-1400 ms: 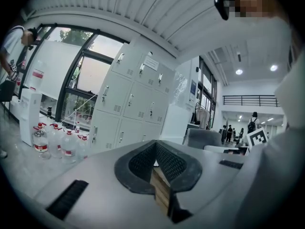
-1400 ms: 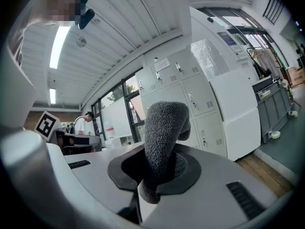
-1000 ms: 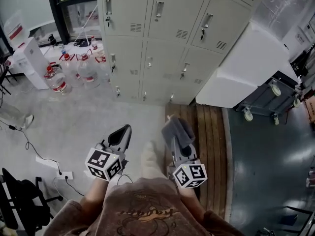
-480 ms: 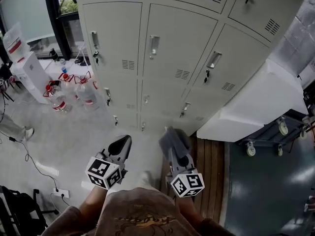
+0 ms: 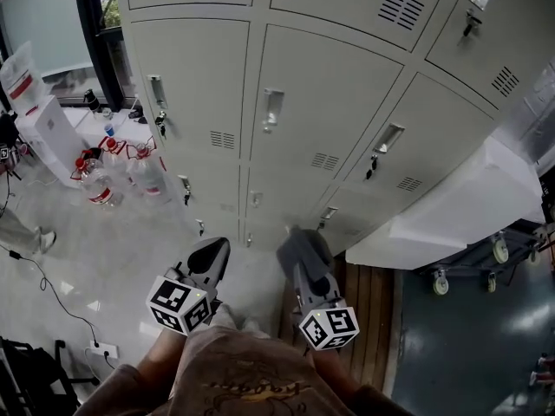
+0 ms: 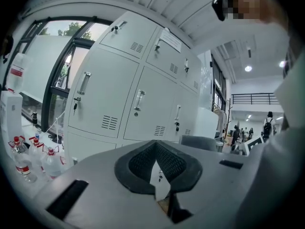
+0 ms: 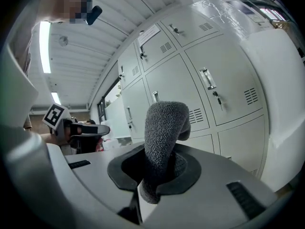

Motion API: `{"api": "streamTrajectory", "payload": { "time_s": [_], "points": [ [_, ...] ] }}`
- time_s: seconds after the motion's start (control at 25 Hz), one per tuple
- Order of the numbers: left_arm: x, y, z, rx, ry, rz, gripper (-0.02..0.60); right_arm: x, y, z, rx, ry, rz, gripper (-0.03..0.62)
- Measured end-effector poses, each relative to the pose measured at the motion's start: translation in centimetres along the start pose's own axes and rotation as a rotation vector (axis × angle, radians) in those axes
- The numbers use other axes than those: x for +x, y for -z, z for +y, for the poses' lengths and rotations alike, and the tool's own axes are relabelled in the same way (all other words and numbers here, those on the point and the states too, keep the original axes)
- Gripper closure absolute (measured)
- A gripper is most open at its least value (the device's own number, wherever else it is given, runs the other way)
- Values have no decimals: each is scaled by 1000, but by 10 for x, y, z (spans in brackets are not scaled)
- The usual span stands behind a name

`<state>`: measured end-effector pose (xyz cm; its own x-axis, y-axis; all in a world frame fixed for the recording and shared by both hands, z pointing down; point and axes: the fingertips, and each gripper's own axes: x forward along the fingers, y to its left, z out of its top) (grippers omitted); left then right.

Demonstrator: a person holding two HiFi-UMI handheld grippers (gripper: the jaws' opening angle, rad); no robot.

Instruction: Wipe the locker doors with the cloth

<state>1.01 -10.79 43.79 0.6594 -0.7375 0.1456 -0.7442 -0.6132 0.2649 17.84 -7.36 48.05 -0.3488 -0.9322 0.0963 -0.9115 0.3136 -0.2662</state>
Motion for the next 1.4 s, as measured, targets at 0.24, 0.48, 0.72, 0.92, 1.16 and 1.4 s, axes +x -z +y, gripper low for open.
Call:
{"api": "streamTrajectory", "payload": {
  "time_s": [0.24, 0.48, 0.72, 0.92, 1.16, 1.4],
  "points": [
    [21, -16, 14, 2, 41, 10, 577, 26, -20, 3, -62, 6, -5, 557],
    [34, -24, 28, 2, 86, 24, 578, 48, -29, 13, -112, 3, -3, 557],
    [39, -24, 31, 11, 125, 38, 578, 63, -36, 17, -140, 3, -17, 557],
    [36, -26, 29, 19, 152, 37, 577, 73, -60, 23, -207, -26, -52, 557],
    [32, -29, 24, 31, 173, 33, 578, 91, -115, 26, -326, -57, -122, 557],
    [30, -30, 18, 36, 192, 27, 578, 105, -184, 29, -454, -77, -202, 557]
  ]
}}
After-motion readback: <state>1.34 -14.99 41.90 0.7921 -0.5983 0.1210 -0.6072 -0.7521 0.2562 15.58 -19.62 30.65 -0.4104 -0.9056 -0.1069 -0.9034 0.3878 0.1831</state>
